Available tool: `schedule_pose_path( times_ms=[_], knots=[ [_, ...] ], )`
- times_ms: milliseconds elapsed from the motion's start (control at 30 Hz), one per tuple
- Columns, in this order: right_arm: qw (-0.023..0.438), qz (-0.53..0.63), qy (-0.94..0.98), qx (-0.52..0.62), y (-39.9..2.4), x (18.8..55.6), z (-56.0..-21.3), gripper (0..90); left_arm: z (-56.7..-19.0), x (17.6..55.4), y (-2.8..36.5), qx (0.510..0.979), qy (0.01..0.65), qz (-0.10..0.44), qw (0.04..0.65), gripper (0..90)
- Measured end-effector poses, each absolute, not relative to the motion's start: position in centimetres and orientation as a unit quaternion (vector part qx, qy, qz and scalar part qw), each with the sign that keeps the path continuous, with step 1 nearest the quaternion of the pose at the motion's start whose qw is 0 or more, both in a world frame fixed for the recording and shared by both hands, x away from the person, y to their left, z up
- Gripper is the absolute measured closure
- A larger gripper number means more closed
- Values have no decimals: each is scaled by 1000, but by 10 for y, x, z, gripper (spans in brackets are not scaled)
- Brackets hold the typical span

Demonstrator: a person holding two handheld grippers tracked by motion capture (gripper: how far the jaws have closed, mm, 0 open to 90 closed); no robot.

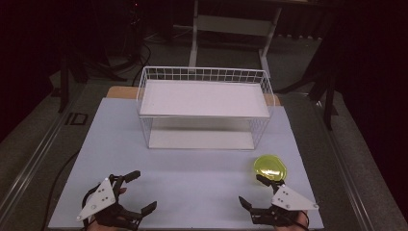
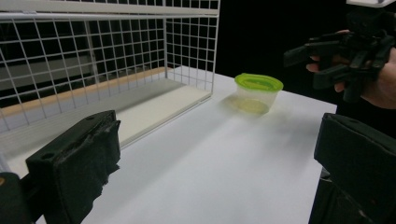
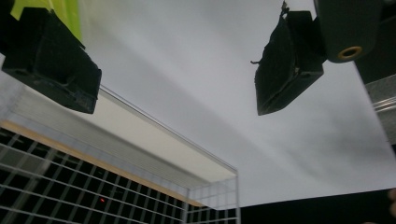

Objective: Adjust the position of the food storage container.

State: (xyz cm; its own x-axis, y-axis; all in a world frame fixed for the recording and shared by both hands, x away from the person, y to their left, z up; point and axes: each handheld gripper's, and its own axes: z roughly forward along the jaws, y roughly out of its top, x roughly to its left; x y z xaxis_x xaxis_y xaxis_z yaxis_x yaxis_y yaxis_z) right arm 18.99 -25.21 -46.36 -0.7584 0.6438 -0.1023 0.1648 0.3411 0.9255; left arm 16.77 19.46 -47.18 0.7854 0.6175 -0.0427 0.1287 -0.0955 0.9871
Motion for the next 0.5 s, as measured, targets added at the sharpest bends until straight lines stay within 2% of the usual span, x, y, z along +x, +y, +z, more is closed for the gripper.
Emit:
schedule_pose_path(
  times_ms=[100,167,367,500],
  knots=[
    [216,522,789,242,-248,187,-461,186,-472,168,195,715,263,196,618,10],
    [227,524,790,224,-244,182,-458,203,-472,168,194,715,260,194,619,10],
    [221,553,778,202,-243,173,-434,200,-470,165,194,715,256,198,619,10],
    [235,550,779,187,-240,172,-420,185,-470,164,194,715,254,199,620,10]
  ],
)
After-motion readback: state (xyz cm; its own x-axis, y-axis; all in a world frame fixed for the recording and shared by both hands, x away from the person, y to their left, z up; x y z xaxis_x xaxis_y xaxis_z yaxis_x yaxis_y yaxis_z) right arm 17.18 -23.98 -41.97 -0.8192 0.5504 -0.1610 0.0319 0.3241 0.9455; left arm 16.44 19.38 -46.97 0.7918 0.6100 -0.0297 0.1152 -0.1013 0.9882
